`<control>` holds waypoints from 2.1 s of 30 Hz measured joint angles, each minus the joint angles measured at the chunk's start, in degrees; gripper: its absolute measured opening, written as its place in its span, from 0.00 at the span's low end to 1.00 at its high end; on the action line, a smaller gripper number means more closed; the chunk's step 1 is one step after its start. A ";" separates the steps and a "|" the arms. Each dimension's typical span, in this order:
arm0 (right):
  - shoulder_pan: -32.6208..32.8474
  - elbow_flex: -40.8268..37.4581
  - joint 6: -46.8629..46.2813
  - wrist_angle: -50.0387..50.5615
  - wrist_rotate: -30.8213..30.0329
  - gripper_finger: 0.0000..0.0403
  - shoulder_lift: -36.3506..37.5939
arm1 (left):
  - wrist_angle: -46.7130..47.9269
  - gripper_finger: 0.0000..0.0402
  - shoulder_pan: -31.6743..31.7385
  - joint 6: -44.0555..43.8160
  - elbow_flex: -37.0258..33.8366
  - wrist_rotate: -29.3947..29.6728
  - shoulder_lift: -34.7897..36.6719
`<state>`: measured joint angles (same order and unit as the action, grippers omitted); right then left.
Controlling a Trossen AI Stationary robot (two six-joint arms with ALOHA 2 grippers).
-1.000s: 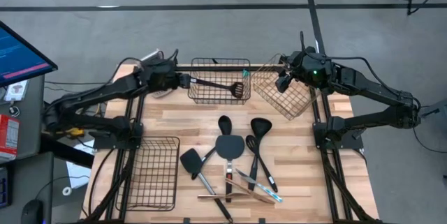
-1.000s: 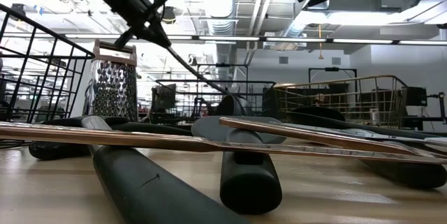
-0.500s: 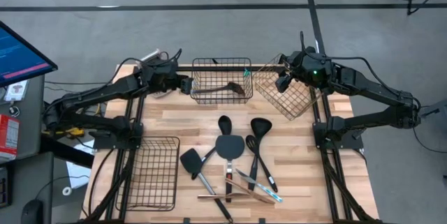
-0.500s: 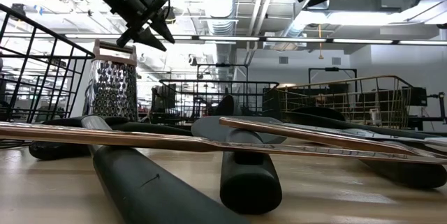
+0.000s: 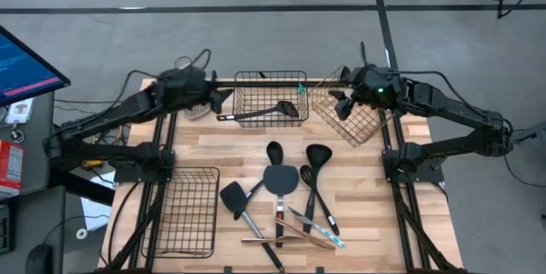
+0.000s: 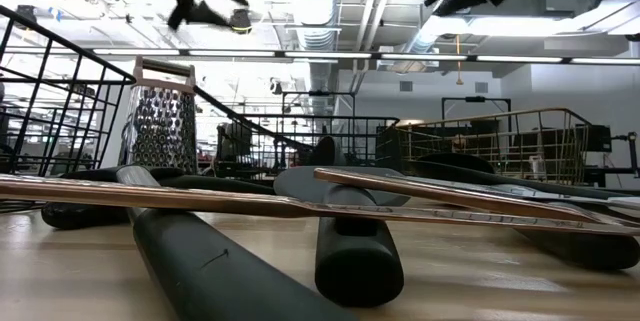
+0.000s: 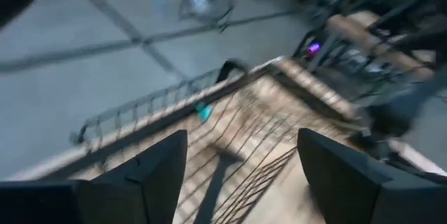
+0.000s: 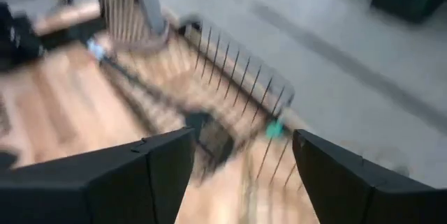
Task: Pick & Place Kitchen Items
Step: Put the black slotted serving spoon into the top right wire basket
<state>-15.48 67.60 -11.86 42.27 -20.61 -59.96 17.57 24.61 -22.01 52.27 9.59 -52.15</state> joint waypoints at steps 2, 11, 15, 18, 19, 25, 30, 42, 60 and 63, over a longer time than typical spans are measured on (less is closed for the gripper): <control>1.16 -0.03 -4.09 3.93 1.55 0.60 -0.99 | -0.07 0.61 -1.53 2.69 0.64 0.04 2.91; 14.22 -0.03 -26.06 22.68 10.72 0.60 -9.85 | 2.03 0.59 -4.44 3.81 0.89 5.65 15.34; 21.97 -0.03 -34.96 24.84 11.63 0.60 -14.70 | 3.42 0.58 -4.44 3.81 0.85 5.89 18.32; 26.99 -0.19 -40.71 24.60 13.33 0.60 -18.53 | 4.33 0.58 -4.44 3.80 0.12 5.48 19.89; 28.36 -0.51 -42.87 24.54 13.96 0.60 -19.77 | 4.74 0.58 -4.44 3.81 -0.11 5.46 20.11; 34.81 -3.99 -50.59 18.44 19.10 0.60 -26.53 | 5.52 0.62 -4.44 4.15 -1.83 5.11 21.17; 37.93 -7.19 -53.19 6.58 21.70 0.60 -30.68 | 5.74 0.64 -4.44 4.23 -3.65 3.02 21.52; 40.16 -7.20 -53.19 0.73 21.57 0.60 -40.87 | 5.62 0.66 -4.44 4.58 -4.51 0.08 23.11; 40.59 -7.17 -53.20 -2.03 20.64 0.19 -43.53 | 5.61 0.66 -4.44 5.30 -4.51 -0.56 23.42; 40.59 -7.15 -53.63 -2.04 20.64 0.11 -43.50 | 5.61 0.66 -4.44 5.30 -4.51 -0.53 23.41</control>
<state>25.10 60.45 -65.50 40.23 0.02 -103.46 23.18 20.16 -16.71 47.77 9.06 -28.74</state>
